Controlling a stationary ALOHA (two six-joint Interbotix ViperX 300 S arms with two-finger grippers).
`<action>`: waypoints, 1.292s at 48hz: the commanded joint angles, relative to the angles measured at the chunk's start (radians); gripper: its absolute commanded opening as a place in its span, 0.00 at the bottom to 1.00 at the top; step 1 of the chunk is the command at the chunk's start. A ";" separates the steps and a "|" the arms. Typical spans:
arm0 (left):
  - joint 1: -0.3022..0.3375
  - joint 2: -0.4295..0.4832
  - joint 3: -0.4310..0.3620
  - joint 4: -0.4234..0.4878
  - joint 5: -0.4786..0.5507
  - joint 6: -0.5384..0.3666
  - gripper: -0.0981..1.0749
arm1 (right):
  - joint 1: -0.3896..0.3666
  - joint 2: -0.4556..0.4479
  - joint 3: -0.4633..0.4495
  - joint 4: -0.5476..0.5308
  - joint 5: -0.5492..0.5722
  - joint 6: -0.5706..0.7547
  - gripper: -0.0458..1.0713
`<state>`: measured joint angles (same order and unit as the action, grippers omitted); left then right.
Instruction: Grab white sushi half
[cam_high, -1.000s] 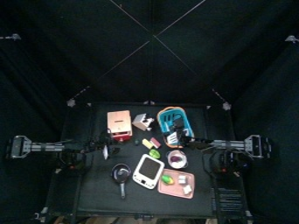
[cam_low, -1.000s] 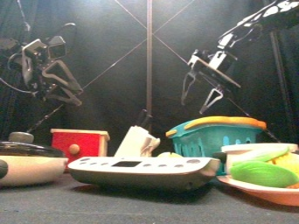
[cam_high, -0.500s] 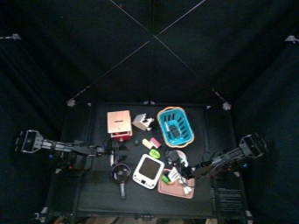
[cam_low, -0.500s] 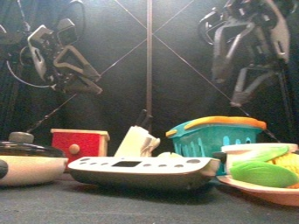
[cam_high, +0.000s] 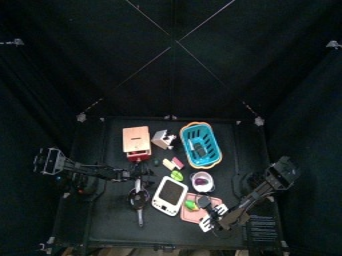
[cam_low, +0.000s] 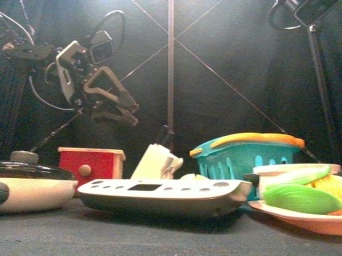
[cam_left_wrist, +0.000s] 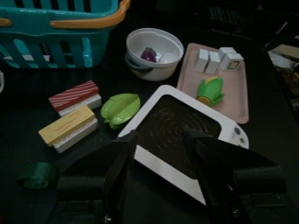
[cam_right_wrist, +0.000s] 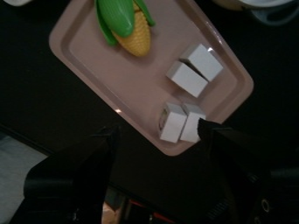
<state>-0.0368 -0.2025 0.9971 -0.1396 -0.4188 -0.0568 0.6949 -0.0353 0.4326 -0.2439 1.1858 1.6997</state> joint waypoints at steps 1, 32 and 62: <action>-0.006 0.034 -0.048 -0.002 -0.009 -0.002 0.80 | 0.012 0.034 -0.083 0.015 0.087 0.003 0.94; -0.025 0.078 -0.091 -0.002 -0.008 0.003 0.80 | 0.175 0.043 0.026 -0.114 0.051 0.509 0.94; -0.025 0.098 -0.086 -0.002 -0.008 0.000 0.80 | 0.141 0.061 0.158 -0.110 -0.121 0.517 0.94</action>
<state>-0.0614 -0.1028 0.9235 -0.1411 -0.4188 -0.0568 0.8422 0.0506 0.5890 -0.3451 1.0907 2.2135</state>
